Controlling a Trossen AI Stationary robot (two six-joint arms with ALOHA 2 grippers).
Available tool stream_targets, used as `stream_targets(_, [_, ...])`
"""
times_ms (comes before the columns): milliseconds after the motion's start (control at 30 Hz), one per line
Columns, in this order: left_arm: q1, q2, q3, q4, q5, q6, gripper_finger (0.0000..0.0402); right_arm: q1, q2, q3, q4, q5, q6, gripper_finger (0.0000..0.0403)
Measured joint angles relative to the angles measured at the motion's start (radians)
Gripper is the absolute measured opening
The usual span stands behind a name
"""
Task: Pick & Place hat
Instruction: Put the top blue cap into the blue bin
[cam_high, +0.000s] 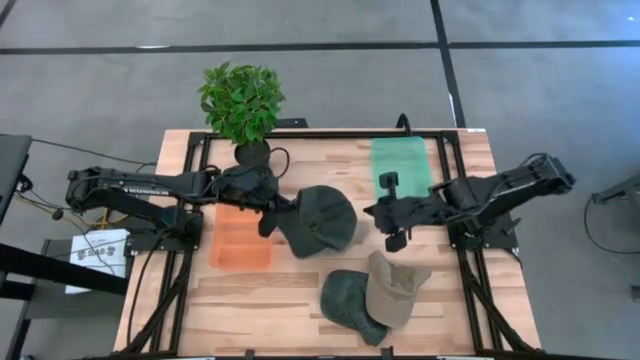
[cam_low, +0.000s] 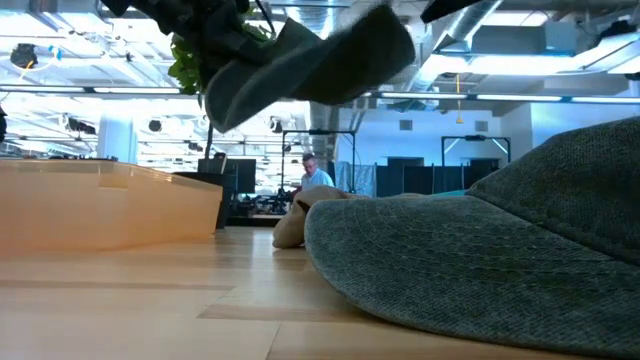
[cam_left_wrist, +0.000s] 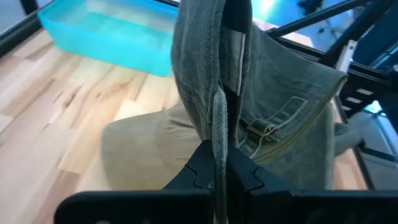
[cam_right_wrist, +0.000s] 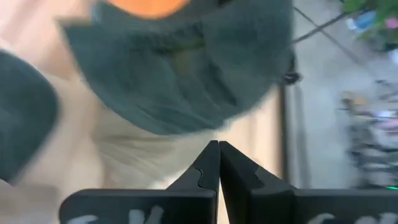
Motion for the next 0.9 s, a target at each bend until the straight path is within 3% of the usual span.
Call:
stream_targets(133, [0.000, 0.000, 0.000, 0.029, 0.041, -0.012, 0.0000, 0.026, 0.022, 0.075, -0.079, 0.111, -0.142, 0.0021])
stream_targets(400, [0.000, 0.000, 0.000, 0.097, 0.083, -0.033, 0.0000, 0.070, 0.018, 0.106, -0.087, 0.198, -0.389, 0.0099])
stream_targets(733, [0.000, 0.000, 0.000, 0.192, 0.143, -0.092, 0.0000, 0.111, -0.005, 0.106, -0.122, 0.183, -0.661, 0.0214])
stream_targets(900, [0.000, 0.000, 0.000, 0.245, 0.171, -0.114, 0.0000, 0.110, -0.007, 0.106, -0.067, 0.132, -0.866, 0.0242])
